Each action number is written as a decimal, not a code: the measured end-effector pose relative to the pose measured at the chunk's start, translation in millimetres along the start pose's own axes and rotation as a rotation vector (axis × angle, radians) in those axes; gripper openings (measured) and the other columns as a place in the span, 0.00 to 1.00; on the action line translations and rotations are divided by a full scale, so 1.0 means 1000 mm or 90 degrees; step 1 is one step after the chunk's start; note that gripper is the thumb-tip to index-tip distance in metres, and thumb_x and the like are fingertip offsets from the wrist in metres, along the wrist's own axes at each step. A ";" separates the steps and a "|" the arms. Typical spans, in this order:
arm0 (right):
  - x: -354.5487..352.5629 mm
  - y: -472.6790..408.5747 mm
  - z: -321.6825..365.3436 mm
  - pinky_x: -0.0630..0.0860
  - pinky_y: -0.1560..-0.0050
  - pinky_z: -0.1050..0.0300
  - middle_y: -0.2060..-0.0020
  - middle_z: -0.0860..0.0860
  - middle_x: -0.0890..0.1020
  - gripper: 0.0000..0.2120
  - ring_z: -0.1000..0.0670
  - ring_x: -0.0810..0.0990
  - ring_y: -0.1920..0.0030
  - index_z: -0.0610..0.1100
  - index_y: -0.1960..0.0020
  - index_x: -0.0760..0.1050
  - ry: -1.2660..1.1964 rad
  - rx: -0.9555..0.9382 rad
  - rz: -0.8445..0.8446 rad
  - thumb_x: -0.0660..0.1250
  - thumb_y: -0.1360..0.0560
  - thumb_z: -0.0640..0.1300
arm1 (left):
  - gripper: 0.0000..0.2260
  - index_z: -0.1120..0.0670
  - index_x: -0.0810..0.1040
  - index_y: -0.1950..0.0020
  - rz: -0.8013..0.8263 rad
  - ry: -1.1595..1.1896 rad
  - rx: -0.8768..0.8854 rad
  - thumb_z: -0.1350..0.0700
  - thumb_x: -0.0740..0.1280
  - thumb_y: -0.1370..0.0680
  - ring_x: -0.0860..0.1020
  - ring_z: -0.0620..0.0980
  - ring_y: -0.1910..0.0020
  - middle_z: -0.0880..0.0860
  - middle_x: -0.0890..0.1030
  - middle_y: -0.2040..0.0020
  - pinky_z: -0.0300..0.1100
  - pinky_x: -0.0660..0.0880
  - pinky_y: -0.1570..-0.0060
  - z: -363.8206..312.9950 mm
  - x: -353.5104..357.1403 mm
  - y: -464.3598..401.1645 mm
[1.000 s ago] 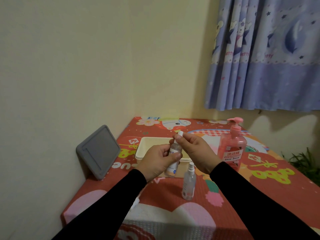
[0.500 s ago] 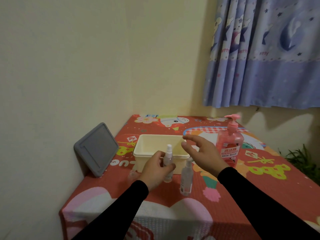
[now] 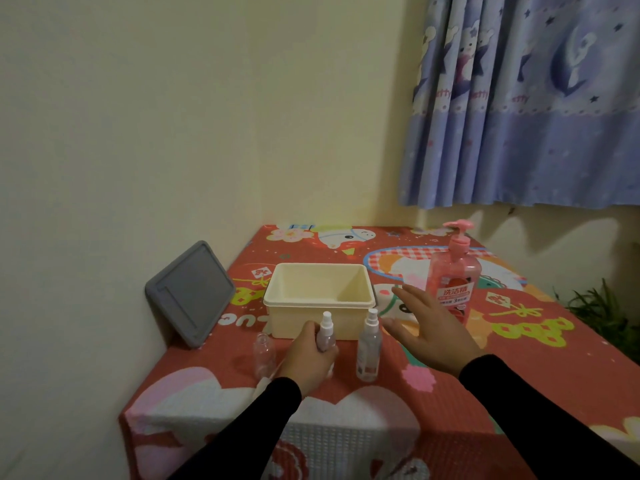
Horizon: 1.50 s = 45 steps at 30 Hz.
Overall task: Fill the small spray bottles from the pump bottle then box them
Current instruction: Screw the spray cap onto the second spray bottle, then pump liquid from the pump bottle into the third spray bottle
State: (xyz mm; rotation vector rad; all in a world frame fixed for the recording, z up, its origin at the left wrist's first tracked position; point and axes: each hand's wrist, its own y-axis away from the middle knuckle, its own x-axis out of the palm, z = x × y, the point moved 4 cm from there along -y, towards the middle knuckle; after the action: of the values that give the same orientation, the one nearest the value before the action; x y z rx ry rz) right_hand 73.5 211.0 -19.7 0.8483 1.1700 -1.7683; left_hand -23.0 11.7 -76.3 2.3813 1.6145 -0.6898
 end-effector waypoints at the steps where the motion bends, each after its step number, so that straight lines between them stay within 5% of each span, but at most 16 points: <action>1: 0.002 0.001 -0.003 0.63 0.29 0.54 0.24 0.51 0.61 0.37 0.51 0.63 0.26 0.52 0.23 0.59 0.006 0.008 0.008 0.54 0.27 0.69 | 0.06 0.53 0.72 0.51 -0.001 -0.007 -0.005 0.55 0.67 0.25 0.77 0.43 0.65 0.50 0.81 0.59 0.34 0.71 0.68 0.001 0.000 0.000; 6: 0.009 0.007 -0.008 0.63 0.29 0.54 0.23 0.52 0.60 0.36 0.52 0.60 0.25 0.54 0.22 0.55 0.027 0.027 0.025 0.55 0.25 0.68 | 0.08 0.53 0.71 0.49 0.042 -0.011 -0.011 0.59 0.67 0.27 0.78 0.44 0.62 0.51 0.80 0.56 0.37 0.75 0.64 -0.001 -0.002 0.003; 11: 0.009 0.006 -0.006 0.65 0.30 0.53 0.23 0.51 0.60 0.36 0.51 0.62 0.26 0.53 0.23 0.56 0.023 0.022 0.012 0.54 0.26 0.69 | 0.18 0.48 0.71 0.37 0.024 -0.023 0.029 0.49 0.67 0.25 0.78 0.44 0.48 0.45 0.78 0.45 0.45 0.76 0.45 -0.008 -0.022 -0.004; 13: 0.009 0.004 -0.003 0.66 0.31 0.53 0.24 0.51 0.61 0.37 0.51 0.64 0.26 0.52 0.23 0.58 0.018 0.014 0.006 0.52 0.27 0.70 | 0.22 0.50 0.71 0.34 -0.020 -0.027 0.039 0.54 0.66 0.27 0.77 0.46 0.45 0.48 0.77 0.43 0.48 0.75 0.41 -0.012 -0.038 -0.007; 17: 0.009 0.001 0.002 0.67 0.32 0.53 0.24 0.51 0.62 0.36 0.51 0.66 0.27 0.52 0.23 0.59 0.007 0.002 -0.003 0.54 0.26 0.69 | 0.19 0.54 0.72 0.34 -0.111 -0.042 0.068 0.62 0.64 0.25 0.75 0.49 0.46 0.50 0.76 0.46 0.42 0.72 0.45 -0.014 -0.070 -0.010; 24: 0.008 -0.003 0.012 0.67 0.32 0.53 0.25 0.51 0.63 0.35 0.51 0.63 0.26 0.52 0.24 0.60 -0.006 -0.015 -0.015 0.56 0.26 0.67 | 0.16 0.52 0.74 0.40 -0.163 -0.066 0.037 0.55 0.70 0.27 0.77 0.44 0.51 0.48 0.78 0.46 0.34 0.68 0.59 0.006 -0.094 -0.007; 30: 0.008 -0.004 0.014 0.68 0.32 0.53 0.24 0.51 0.62 0.35 0.51 0.64 0.27 0.52 0.24 0.59 -0.006 -0.013 -0.015 0.55 0.25 0.68 | 0.23 0.49 0.68 0.45 -0.087 -0.100 -0.056 0.46 0.76 0.32 0.75 0.44 0.55 0.44 0.76 0.52 0.36 0.67 0.64 0.029 -0.081 0.007; 35: -0.004 -0.007 0.012 0.70 0.34 0.53 0.25 0.51 0.64 0.35 0.51 0.70 0.30 0.51 0.24 0.61 -0.014 -0.013 -0.033 0.55 0.26 0.68 | 0.07 0.54 0.71 0.54 -0.110 -0.107 -0.070 0.55 0.67 0.27 0.77 0.52 0.64 0.51 0.78 0.64 0.49 0.75 0.61 0.039 -0.082 -0.005; 38: -0.019 -0.016 0.008 0.64 0.30 0.54 0.25 0.51 0.64 0.34 0.51 0.64 0.27 0.50 0.24 0.61 0.003 -0.016 -0.069 0.56 0.25 0.66 | 0.03 0.52 0.71 0.54 -0.138 -0.109 -0.031 0.56 0.65 0.25 0.80 0.56 0.61 0.53 0.80 0.62 0.53 0.79 0.58 0.021 -0.095 -0.018; 45: -0.073 -0.056 -0.016 0.66 0.32 0.51 0.29 0.49 0.70 0.34 0.48 0.68 0.29 0.48 0.27 0.66 0.043 -0.001 -0.161 0.56 0.25 0.69 | 0.16 0.50 0.73 0.40 -0.097 -0.151 0.192 0.52 0.72 0.26 0.75 0.49 0.50 0.50 0.76 0.46 0.43 0.70 0.52 -0.055 -0.091 -0.062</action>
State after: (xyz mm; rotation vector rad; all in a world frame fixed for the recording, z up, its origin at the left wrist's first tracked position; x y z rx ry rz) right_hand 55.4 258.2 58.5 0.7919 1.3719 -1.9526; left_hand -92.1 -17.4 21.1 2.2702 1.7016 -1.2753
